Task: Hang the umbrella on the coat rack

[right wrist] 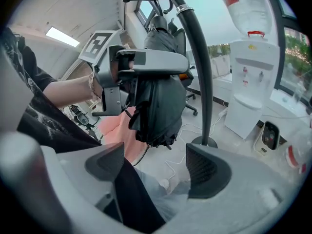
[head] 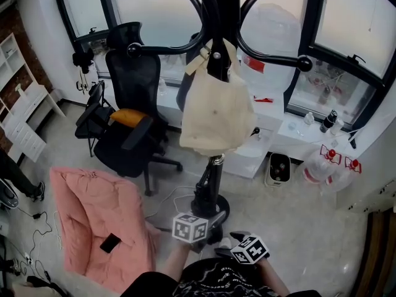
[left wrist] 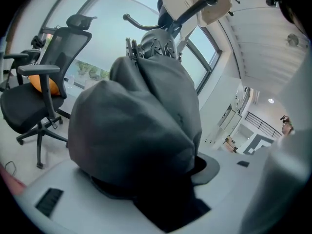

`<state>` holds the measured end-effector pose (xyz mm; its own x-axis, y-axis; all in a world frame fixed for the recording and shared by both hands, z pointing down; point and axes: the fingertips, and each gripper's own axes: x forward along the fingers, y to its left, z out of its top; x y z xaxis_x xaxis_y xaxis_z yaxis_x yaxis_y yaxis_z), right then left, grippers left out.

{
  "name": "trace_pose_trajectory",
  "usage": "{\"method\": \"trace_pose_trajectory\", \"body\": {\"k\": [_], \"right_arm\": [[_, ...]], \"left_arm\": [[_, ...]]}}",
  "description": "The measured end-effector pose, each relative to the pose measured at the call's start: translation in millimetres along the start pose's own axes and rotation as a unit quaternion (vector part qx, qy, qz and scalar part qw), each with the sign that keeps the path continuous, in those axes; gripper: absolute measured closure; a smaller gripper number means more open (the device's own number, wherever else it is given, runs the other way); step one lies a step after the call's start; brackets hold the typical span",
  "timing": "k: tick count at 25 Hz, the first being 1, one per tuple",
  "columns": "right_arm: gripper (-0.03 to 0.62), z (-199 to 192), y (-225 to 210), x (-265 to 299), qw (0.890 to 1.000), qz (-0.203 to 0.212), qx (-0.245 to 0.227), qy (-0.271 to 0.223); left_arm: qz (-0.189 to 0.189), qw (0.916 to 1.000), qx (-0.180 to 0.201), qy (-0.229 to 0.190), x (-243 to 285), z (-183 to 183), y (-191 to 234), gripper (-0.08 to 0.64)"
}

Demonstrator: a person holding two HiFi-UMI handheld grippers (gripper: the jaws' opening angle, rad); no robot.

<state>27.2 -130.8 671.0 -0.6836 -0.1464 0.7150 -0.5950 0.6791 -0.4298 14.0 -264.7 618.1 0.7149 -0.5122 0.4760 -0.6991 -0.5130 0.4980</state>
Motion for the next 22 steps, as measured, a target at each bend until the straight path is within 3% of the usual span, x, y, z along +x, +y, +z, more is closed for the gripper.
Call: {"method": "trace_pose_trajectory", "body": {"k": [4, 12, 18, 22], "right_arm": [[0.204, -1.2, -0.2, 1.7, 1.000, 0.005, -0.004, 0.011], [0.204, -0.7, 0.2, 4.5, 1.000, 0.005, -0.021, 0.013], [0.204, -0.9, -6.5, -1.8, 0.999, -0.021, -0.030, 0.010], [0.204, -2.5, -8.6, -2.6, 0.999, -0.024, -0.036, 0.001]], "left_arm": [[0.044, 0.9989, 0.017, -0.004, 5.4, -2.0, 14.3, 0.281], [0.063, 0.9978, 0.018, -0.010, 20.0, -5.6, 25.3, 0.281], [0.128, 0.9913, 0.032, -0.001, 28.6, -8.1, 44.4, 0.281], [0.133, 0.9909, 0.015, -0.016, 30.9, -2.8, 51.1, 0.281]]}}
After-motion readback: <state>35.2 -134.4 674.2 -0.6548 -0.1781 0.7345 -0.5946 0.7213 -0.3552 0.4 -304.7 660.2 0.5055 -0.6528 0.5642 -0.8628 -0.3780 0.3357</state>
